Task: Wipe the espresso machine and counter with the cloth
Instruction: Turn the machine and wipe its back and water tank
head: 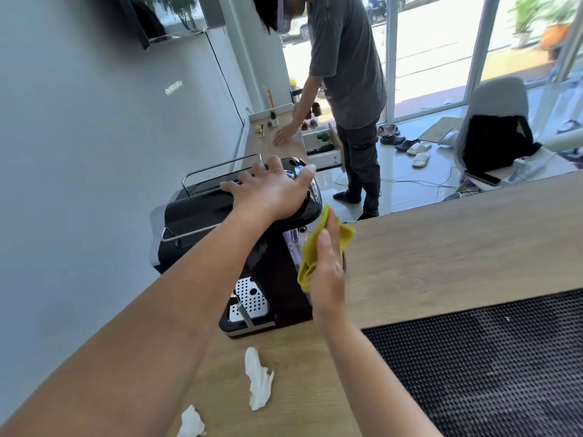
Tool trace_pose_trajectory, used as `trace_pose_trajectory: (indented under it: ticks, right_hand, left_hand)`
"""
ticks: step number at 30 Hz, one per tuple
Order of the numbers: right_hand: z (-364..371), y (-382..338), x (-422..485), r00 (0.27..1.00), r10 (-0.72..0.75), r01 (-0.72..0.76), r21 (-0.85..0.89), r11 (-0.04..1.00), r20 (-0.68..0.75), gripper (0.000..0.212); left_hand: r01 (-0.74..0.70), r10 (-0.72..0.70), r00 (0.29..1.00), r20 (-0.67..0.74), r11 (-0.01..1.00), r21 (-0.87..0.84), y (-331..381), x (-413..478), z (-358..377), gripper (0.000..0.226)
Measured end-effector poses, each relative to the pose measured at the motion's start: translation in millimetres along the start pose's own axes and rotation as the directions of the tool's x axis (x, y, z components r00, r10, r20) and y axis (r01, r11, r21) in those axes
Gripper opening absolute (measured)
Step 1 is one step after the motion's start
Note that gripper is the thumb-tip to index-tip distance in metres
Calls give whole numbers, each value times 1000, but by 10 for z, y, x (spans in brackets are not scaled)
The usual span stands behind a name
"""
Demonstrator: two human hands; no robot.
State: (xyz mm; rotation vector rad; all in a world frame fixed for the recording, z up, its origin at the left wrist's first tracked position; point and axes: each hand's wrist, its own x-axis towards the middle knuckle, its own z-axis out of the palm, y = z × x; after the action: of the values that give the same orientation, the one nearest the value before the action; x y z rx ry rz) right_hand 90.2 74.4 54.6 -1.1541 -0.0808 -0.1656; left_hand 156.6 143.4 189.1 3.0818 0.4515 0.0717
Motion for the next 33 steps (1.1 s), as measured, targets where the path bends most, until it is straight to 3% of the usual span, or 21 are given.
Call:
trace_pose_trajectory:
  ticks: [2,5,10,13,15,18,20,22,24,26,27,30,32,33]
  right_hand:
    - [53,-118,189,991,-135,135,-15,991,-15,43]
    - [-12,165,332,980,-149,148,-19,989,-131,40]
    - [-87,959,-150,905,155,-219,-122,968,-396,39]
    - [282,925,-501,891,238,-308,-131,942,-388,55]
    - [580,735,-643,936,189,-228,-100,969,-298,65]
    - [781,466,-606,953,-198,137,-255,957,-230,63]
    - [707,443,-426,881,-443,334,-447,830,-166,61]
    - [555,563,-265,791,-608,428,-653,625,-64,60]
    - [301,864,-211,694,-682,518,-818,250,231,66]
    - [-85,1211,-221,578,-572,637,-760,-129,582,77]
    - [-317,1304,-210,524,-447,704,-664,-252,725,83]
    - [-804,1123,-74,331,-94,842,-339,-419,939,81]
    - [-720,755,51,256,-94,829,-268,-491,962,79]
    - [-574,559,111,242,-186,804,-304,-511,952,78]
  left_hand:
    - [-33,33,999,18,999,-30,-85,27,-54,74]
    - [-165,166,985,54,986,-20,-338,51,-110,64]
    - [-254,255,967,18,966,-41,-488,-22,-54,72]
    - [-254,255,967,24,966,-54,-497,-33,-56,75]
    - [-254,256,966,31,965,-66,-505,-20,-53,77]
    - [-258,262,964,39,963,-83,-516,-32,-41,76]
    - [-262,267,963,44,960,-94,-514,-42,-51,73]
    - [-273,278,960,45,957,-96,-529,-43,-71,69]
    - [-302,307,950,52,949,-92,-582,-36,-88,63]
    - [-340,344,938,47,937,-82,-674,-21,-101,57]
    - [-360,364,931,40,930,-78,-711,-15,-109,55]
    - [-398,401,916,26,915,-68,-764,8,-105,55]
    - [-398,400,916,27,915,-67,-772,15,-82,55]
    - [-395,397,917,29,916,-71,-770,22,-69,55]
